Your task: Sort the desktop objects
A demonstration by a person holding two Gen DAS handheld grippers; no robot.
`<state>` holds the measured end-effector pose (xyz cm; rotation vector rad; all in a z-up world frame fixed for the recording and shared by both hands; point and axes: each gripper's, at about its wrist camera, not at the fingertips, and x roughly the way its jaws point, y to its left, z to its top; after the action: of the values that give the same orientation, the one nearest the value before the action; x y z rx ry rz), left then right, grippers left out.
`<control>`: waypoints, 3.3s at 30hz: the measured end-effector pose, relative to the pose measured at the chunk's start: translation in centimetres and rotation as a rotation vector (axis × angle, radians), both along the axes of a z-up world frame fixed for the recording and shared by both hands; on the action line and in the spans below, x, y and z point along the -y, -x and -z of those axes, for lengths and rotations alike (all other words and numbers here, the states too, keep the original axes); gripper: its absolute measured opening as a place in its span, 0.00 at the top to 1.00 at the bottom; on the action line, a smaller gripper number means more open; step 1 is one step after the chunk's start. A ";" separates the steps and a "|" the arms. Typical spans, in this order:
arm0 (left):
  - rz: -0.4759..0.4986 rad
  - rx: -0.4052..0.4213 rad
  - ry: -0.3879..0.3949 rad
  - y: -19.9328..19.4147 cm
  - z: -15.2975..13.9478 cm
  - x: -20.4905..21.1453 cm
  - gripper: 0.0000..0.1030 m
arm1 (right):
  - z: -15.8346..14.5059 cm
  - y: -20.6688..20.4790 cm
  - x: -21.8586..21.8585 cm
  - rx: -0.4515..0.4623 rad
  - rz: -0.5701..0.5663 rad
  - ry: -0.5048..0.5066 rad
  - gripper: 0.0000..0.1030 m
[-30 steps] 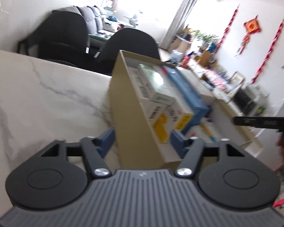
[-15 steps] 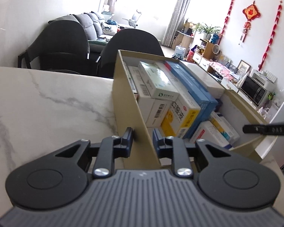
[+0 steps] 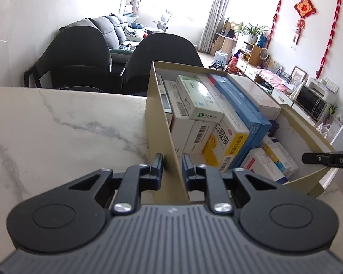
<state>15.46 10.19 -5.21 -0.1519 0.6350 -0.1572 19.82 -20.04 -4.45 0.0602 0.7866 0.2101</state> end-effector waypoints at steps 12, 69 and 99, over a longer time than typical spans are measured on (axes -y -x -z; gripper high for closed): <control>-0.036 -0.004 -0.034 0.9 -0.8 0.3 0.56 | -0.9 1.1 0.4 0.023 -0.011 -0.052 0.75; 0.693 0.227 -0.243 4.2 3.0 29.9 0.01 | 3.9 25.2 19.9 0.091 0.571 -0.071 0.06; 0.761 0.158 -0.275 2.9 5.0 29.2 0.74 | 4.6 25.7 20.9 0.072 0.611 -0.111 0.06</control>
<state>12.55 -19.03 -10.21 0.3742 0.5248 -0.8033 -5.88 -40.93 -9.04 0.3893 0.6525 -0.3230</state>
